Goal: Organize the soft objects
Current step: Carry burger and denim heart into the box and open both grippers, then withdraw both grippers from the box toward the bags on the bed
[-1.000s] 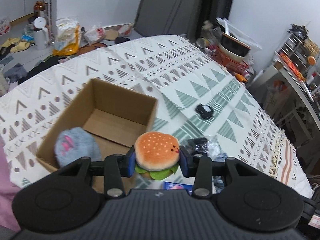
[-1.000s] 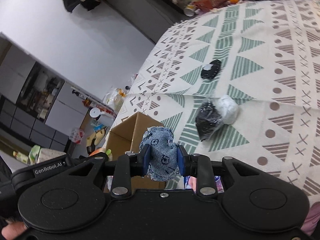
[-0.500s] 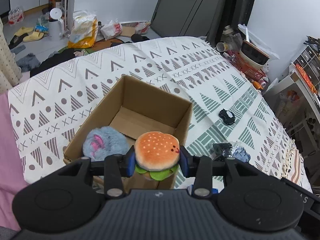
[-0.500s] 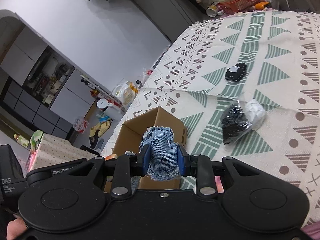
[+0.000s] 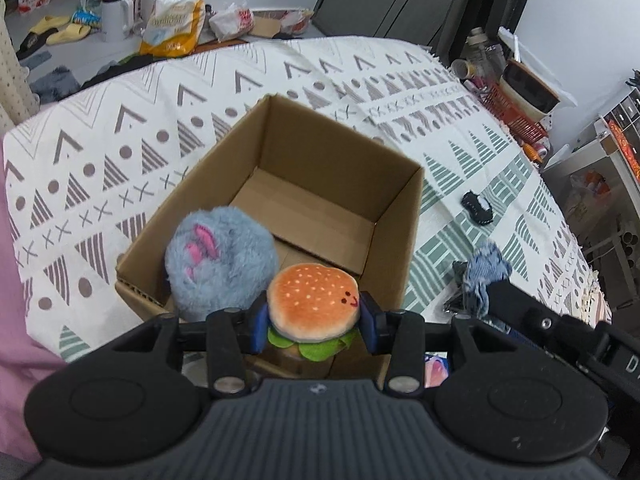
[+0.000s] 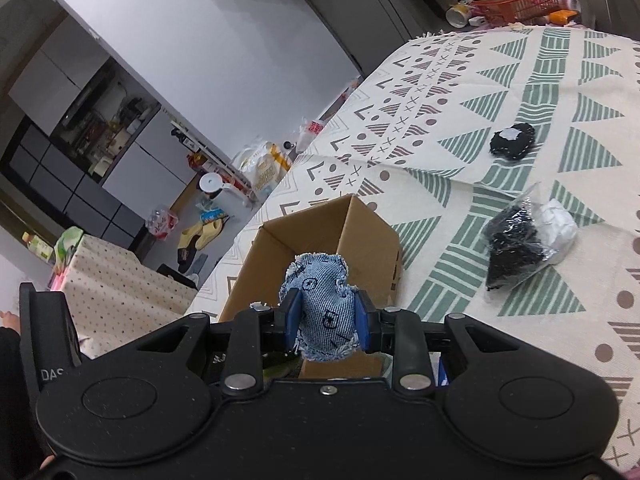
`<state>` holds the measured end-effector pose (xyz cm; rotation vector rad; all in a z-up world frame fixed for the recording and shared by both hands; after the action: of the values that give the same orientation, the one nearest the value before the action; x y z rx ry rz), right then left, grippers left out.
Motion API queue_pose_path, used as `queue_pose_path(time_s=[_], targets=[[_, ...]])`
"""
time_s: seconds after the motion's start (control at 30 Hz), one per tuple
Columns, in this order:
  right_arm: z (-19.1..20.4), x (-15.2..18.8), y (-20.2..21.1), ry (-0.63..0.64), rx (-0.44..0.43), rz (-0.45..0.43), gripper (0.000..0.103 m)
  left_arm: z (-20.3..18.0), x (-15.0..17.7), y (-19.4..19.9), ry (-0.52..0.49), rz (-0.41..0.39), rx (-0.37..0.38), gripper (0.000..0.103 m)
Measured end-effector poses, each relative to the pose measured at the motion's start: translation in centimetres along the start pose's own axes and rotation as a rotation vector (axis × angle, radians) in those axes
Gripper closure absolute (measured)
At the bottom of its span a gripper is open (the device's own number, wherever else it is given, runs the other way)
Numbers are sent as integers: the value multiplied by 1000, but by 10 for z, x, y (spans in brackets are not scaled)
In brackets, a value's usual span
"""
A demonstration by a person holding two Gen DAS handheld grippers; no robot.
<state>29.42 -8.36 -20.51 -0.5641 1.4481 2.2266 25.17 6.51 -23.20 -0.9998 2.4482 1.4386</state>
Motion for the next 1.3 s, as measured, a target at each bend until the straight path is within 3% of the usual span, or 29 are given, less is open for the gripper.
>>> queue_pose_path(time_s=[0.33, 0.7, 0.9, 1.17, 1.3], targets=[[17, 1, -19, -11, -12, 36, 75, 12, 0, -3, 47, 43, 66, 52], [39, 2, -32, 35, 26, 30, 73, 30, -24, 20, 50, 0, 62, 51], [45, 2, -34, 42, 27, 35, 59, 37, -35, 32, 44, -7, 46, 51], [38, -1, -21, 20, 33, 26, 57, 30, -41, 48, 4, -22, 4, 51], [29, -3, -9, 5, 22, 35, 51, 23, -39, 53, -13, -27, -15, 48]])
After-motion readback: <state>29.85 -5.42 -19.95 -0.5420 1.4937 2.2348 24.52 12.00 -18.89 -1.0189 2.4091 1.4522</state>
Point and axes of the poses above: each gripper's, at about its wrist camera, not at the fingertips, and y roughly against the way its jaws point, z to its left, x to its underside, the point moved 8 cm from there along -y, roughly the way its jaws point, and after that the axes turned 15 degrees about x, right-handed, at the moved point
